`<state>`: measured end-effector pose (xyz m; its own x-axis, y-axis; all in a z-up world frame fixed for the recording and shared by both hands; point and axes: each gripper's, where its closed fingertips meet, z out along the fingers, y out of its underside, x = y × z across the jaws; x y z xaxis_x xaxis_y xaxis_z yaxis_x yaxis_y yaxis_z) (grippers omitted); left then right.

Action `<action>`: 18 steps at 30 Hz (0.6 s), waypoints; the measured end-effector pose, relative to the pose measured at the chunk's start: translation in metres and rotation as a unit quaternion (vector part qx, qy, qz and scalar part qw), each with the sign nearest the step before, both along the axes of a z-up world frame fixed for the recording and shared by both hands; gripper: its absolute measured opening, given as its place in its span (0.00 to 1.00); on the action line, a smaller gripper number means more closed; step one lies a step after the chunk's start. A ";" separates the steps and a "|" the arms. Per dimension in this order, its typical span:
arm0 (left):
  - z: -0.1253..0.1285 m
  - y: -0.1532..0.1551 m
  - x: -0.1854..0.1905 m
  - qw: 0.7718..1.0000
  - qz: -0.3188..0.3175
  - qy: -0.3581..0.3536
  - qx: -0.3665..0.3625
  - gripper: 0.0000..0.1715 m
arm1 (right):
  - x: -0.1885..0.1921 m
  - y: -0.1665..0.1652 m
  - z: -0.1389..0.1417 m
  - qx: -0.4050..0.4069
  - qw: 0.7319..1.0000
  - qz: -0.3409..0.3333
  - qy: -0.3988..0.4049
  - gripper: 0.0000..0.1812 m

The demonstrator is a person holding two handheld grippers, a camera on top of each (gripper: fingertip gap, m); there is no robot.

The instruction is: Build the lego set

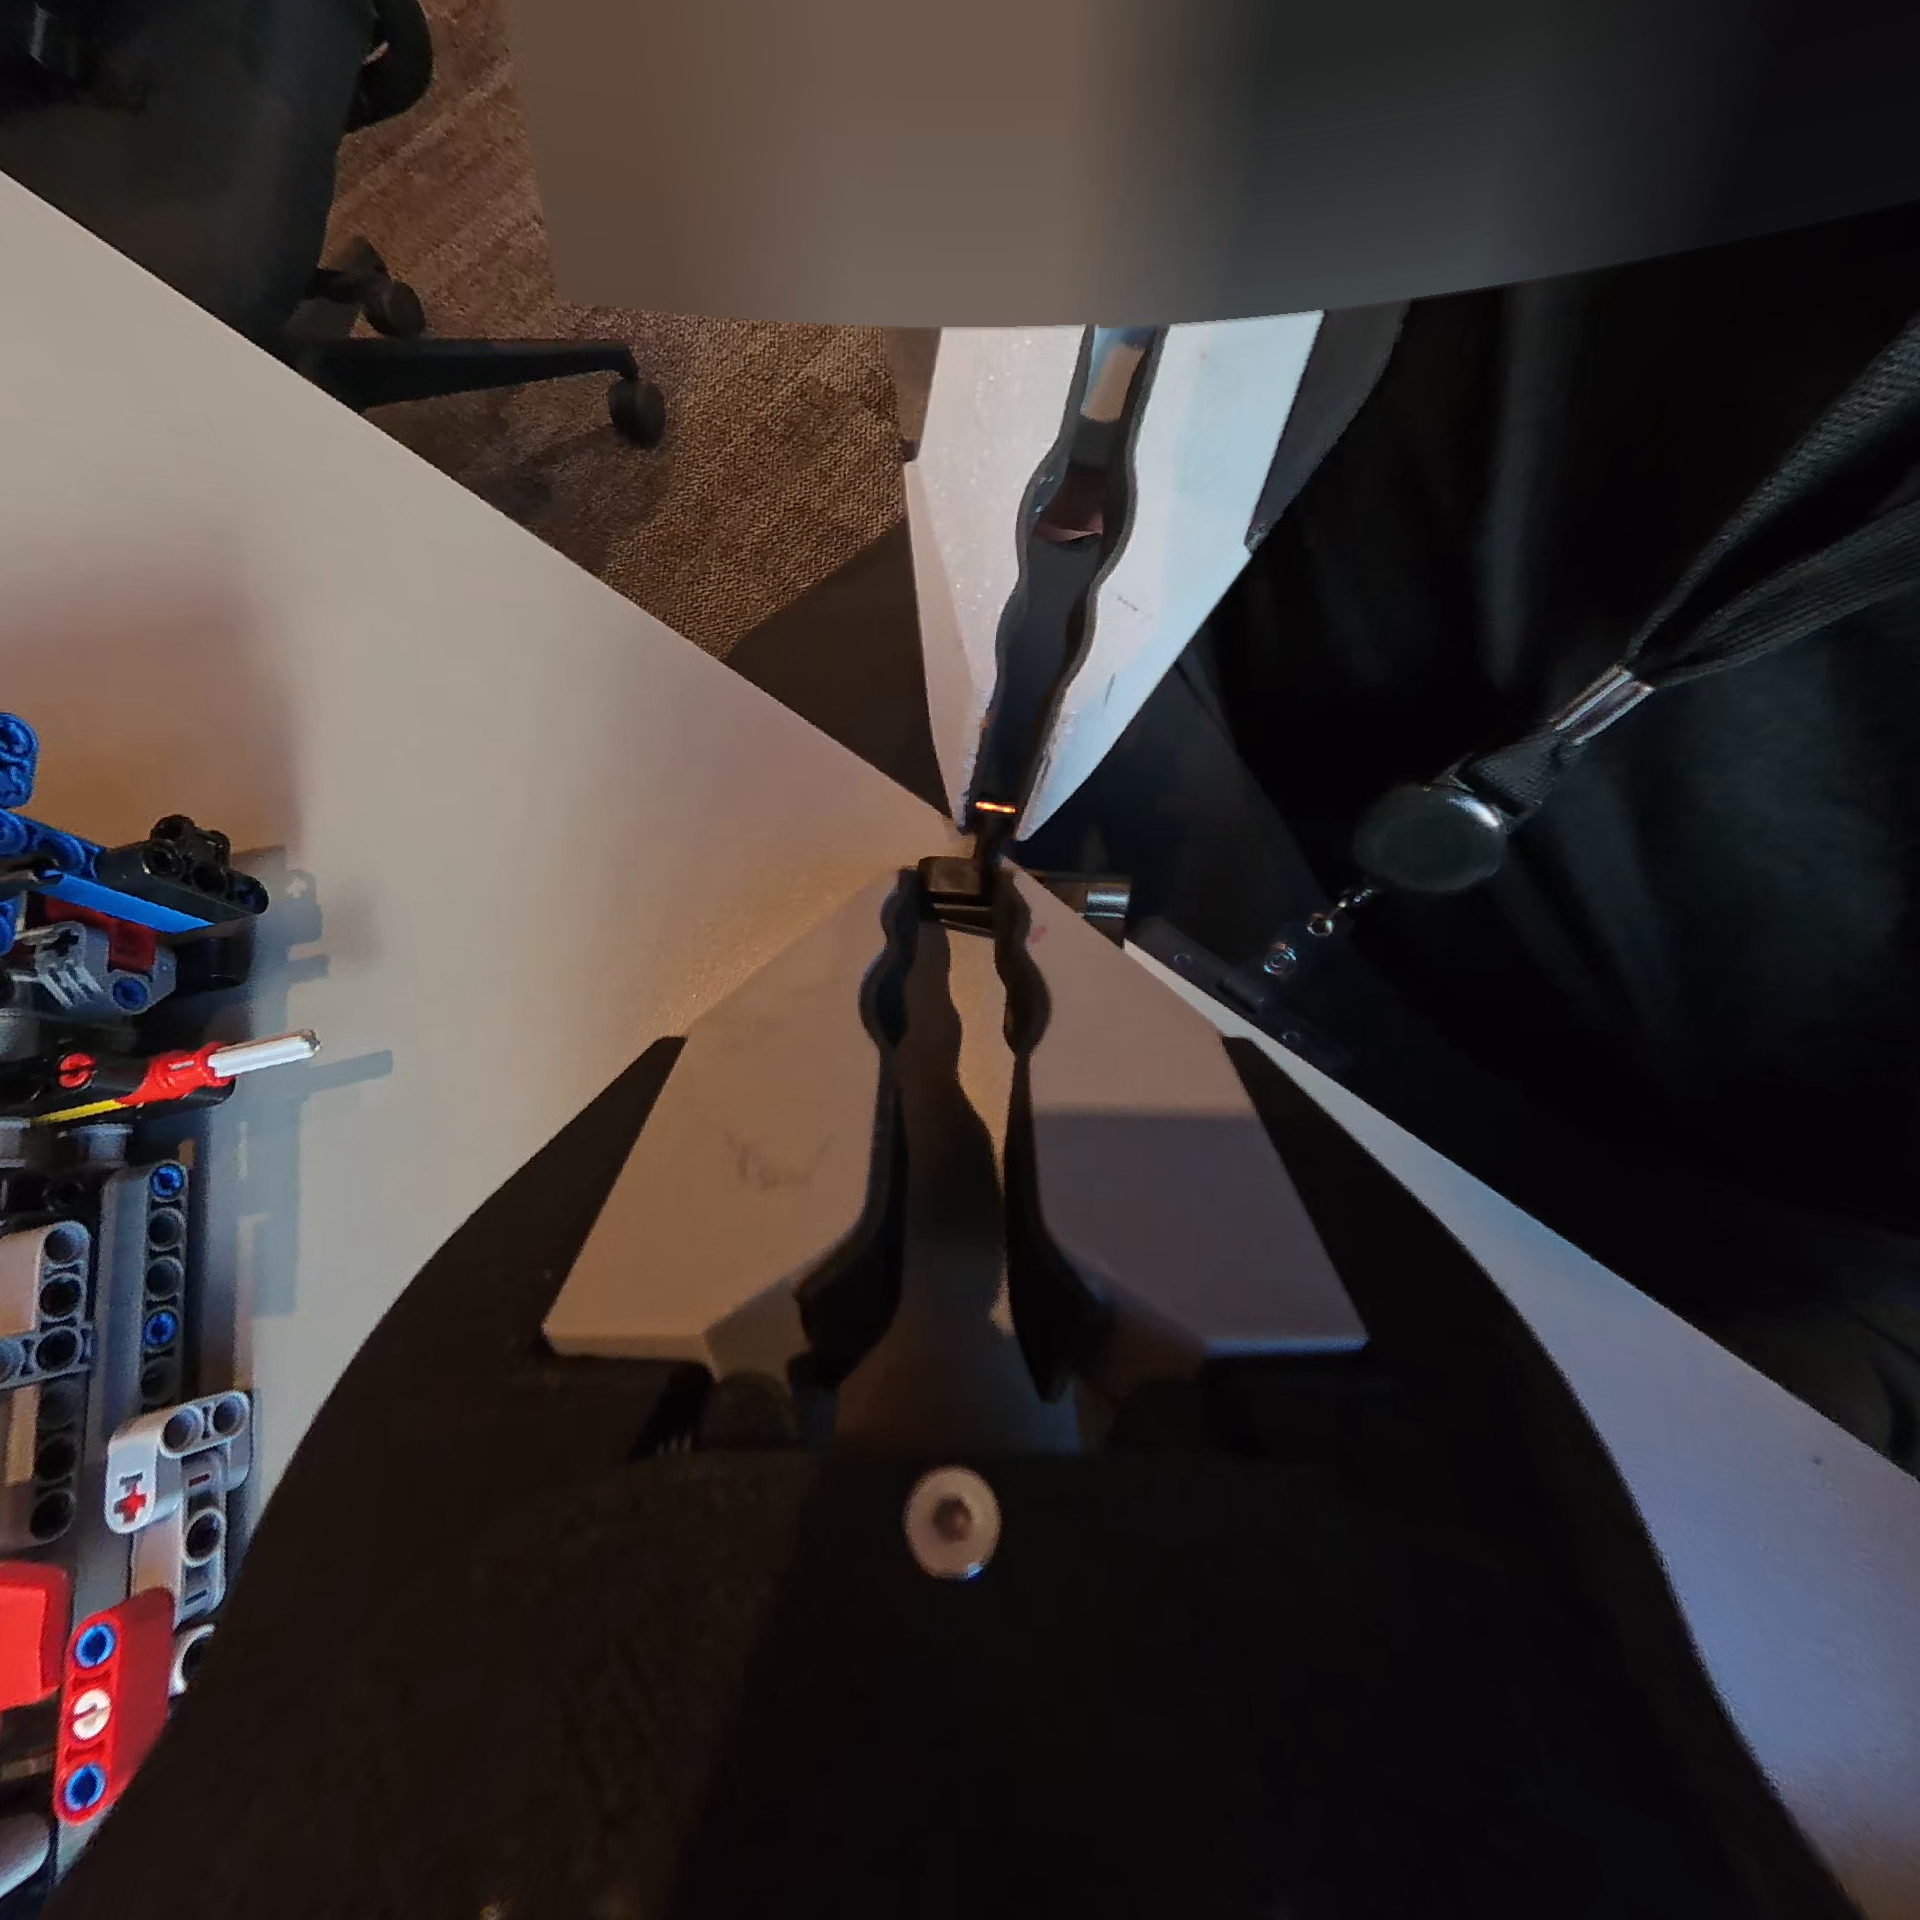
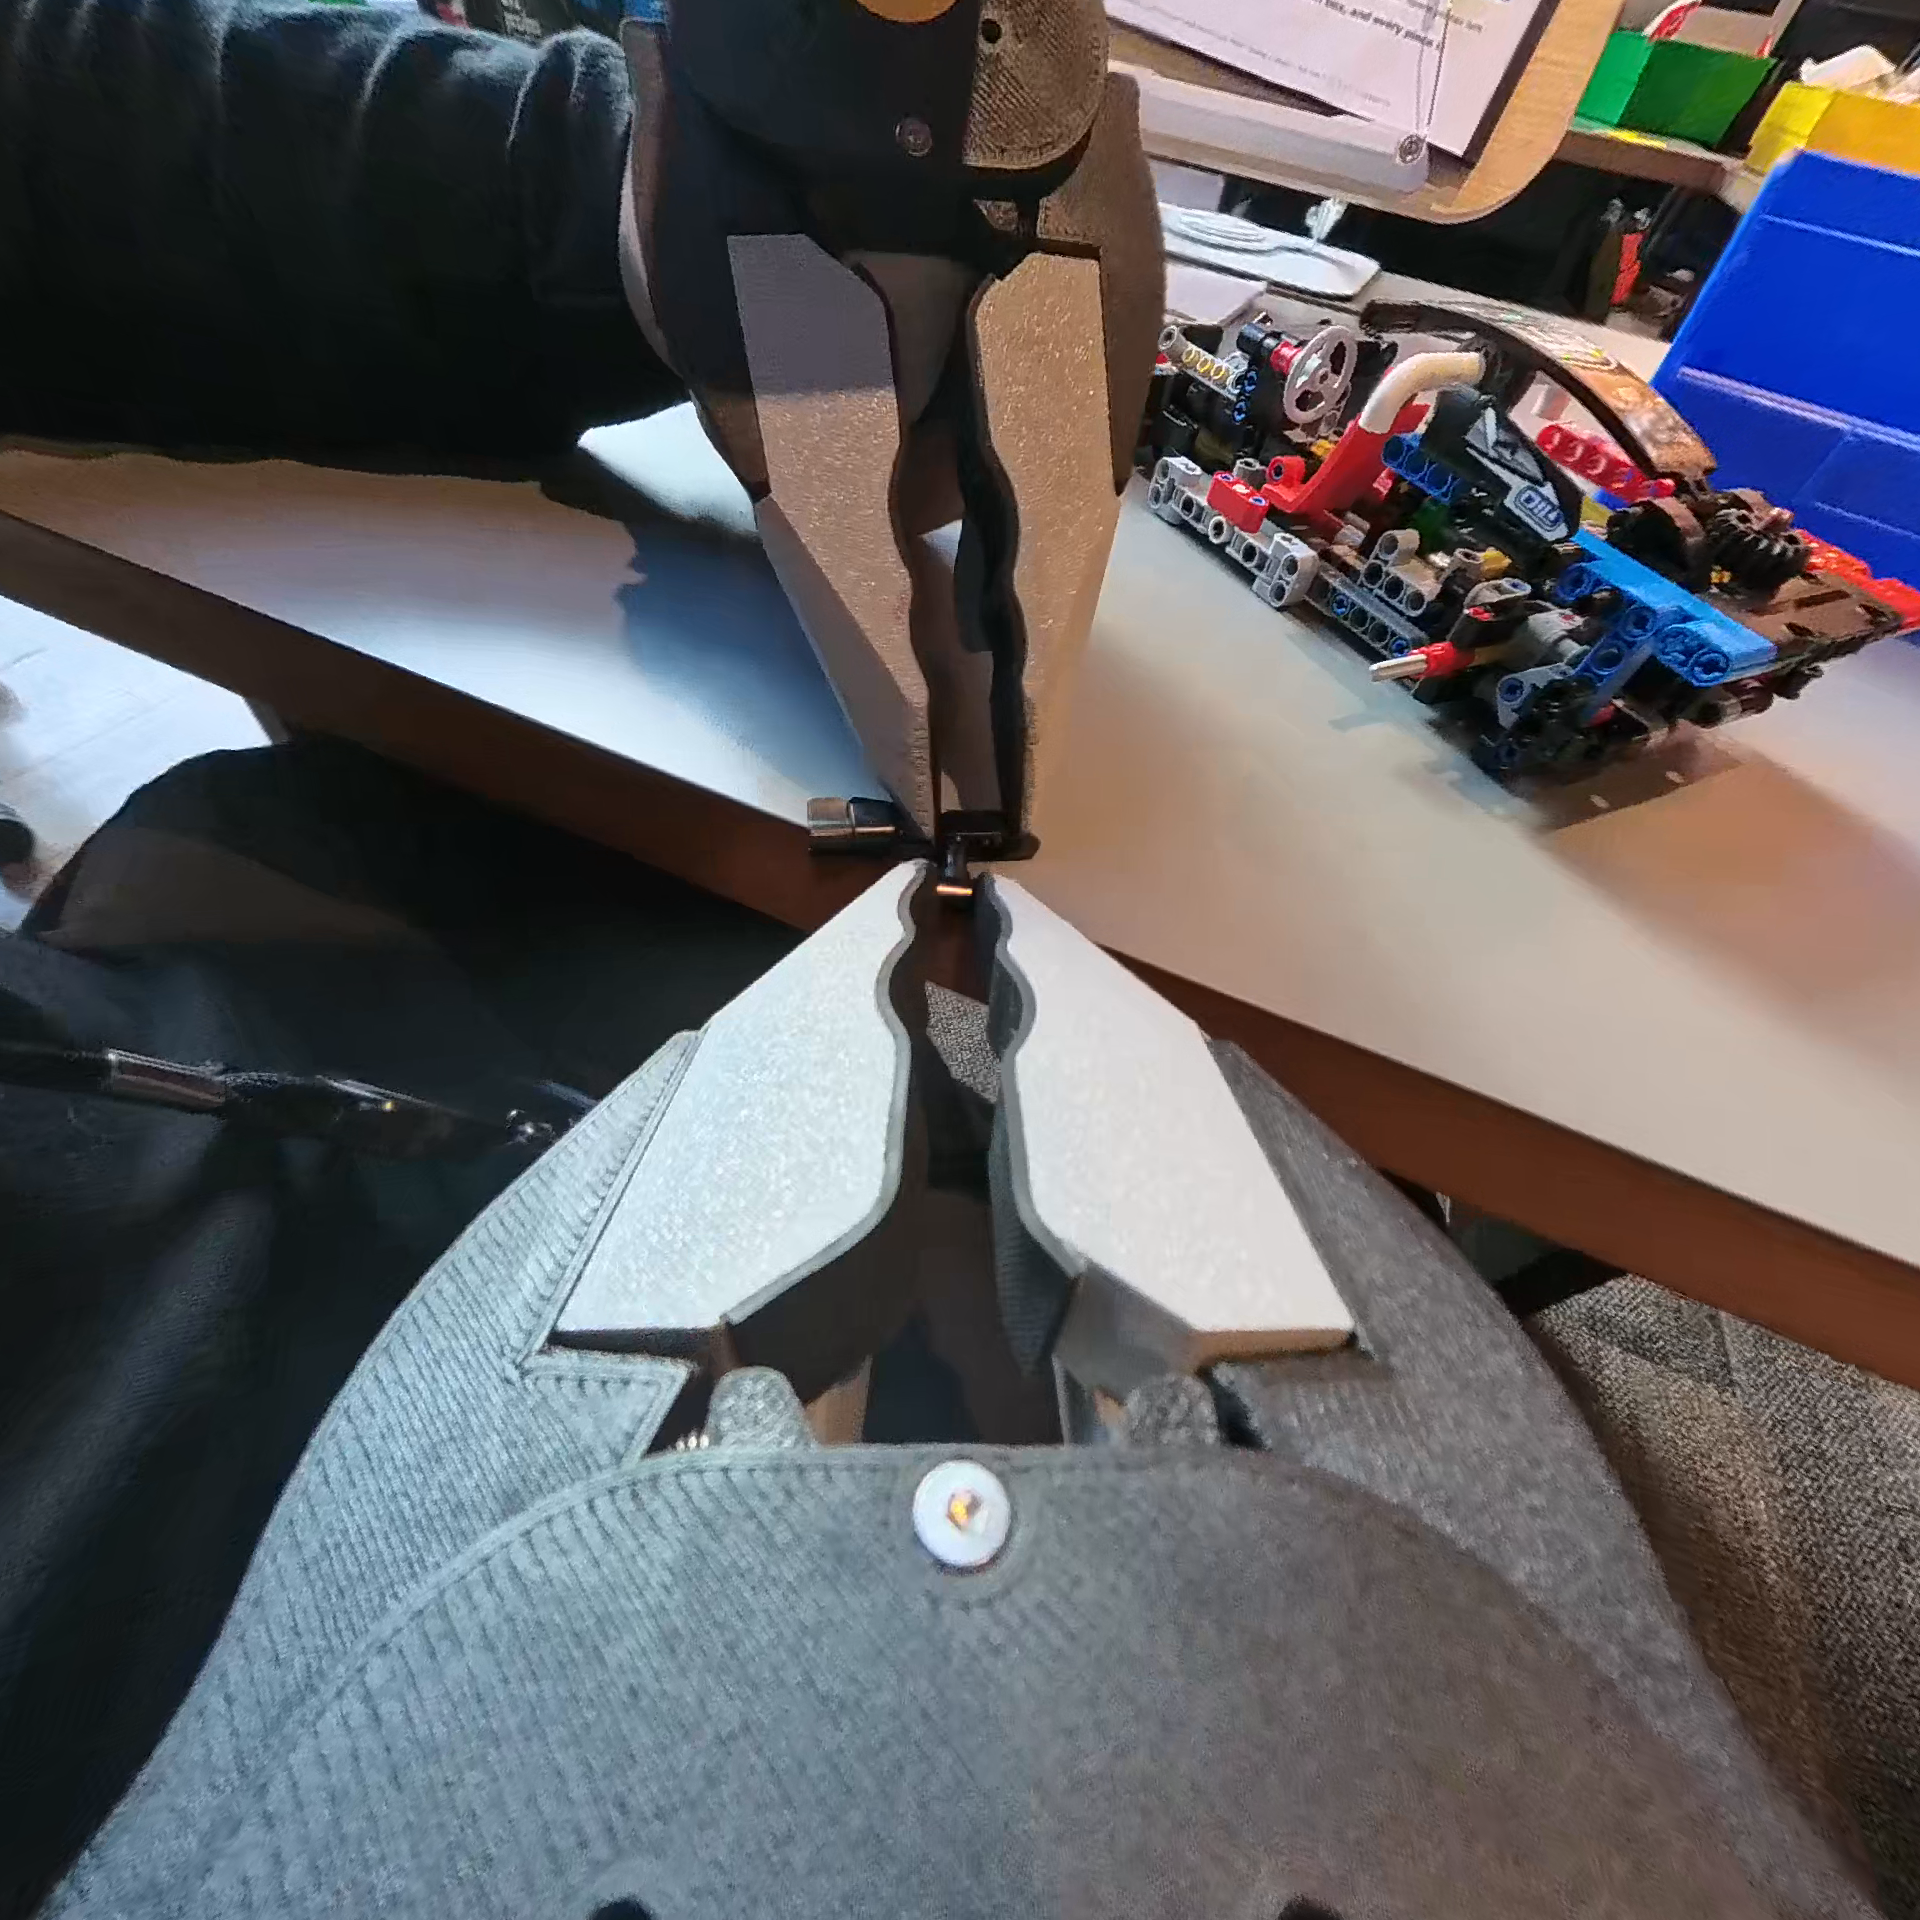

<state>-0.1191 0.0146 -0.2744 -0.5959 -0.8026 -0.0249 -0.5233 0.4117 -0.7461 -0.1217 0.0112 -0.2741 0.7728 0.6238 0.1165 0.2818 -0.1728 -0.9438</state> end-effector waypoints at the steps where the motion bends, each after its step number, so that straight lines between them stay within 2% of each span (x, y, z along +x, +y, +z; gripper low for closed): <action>1: 0.000 0.000 0.000 1.000 -0.001 0.000 0.000 0.07 | 0.000 0.000 0.000 0.000 1.000 -0.002 0.000 0.02; 11: 0.000 -0.001 0.000 1.000 -0.004 -0.001 0.002 0.07 | -0.001 0.001 0.000 0.003 1.000 -0.009 -0.002 0.02; 18: 0.000 -0.001 -0.001 1.000 -0.003 -0.004 0.008 0.07 | -0.001 0.002 -0.001 -0.032 0.997 0.005 -0.072 0.02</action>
<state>-0.1198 0.0139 -0.2745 -0.6005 -0.7985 -0.0428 -0.5150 0.4271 -0.7432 -0.1224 0.0131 -0.2751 0.7446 0.6412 0.1854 0.4160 -0.2286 -0.8801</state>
